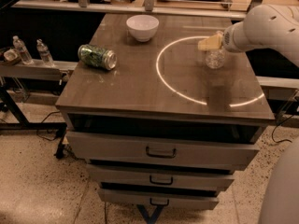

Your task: Place water bottle into white bowl

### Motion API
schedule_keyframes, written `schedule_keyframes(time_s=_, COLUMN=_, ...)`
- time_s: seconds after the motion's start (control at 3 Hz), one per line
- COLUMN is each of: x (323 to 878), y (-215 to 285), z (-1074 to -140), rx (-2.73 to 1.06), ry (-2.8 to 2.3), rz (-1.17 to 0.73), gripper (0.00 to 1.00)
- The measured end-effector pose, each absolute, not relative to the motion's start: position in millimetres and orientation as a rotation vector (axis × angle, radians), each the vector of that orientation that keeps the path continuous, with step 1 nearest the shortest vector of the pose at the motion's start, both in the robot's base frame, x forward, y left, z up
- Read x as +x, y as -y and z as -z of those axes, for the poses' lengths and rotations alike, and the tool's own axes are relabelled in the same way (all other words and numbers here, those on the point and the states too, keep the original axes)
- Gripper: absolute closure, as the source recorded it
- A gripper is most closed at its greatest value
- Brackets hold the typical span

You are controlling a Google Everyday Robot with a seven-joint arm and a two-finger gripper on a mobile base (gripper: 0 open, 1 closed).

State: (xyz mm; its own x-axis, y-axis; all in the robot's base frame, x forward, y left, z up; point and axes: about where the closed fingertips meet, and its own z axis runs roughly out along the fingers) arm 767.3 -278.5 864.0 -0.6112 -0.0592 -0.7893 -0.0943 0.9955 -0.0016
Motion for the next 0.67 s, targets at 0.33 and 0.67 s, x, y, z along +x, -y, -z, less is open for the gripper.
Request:
schedule_keyframes(time_s=0.33, x=768, y=262, z=-868, rx=-0.15, ry=-2.228, rz=-0.075, gripper=0.41)
schedule_keyframes(time_s=0.67, x=771, y=242, z=-885, rx=-0.214, ry=-2.211, rz=-0.101, gripper=0.72)
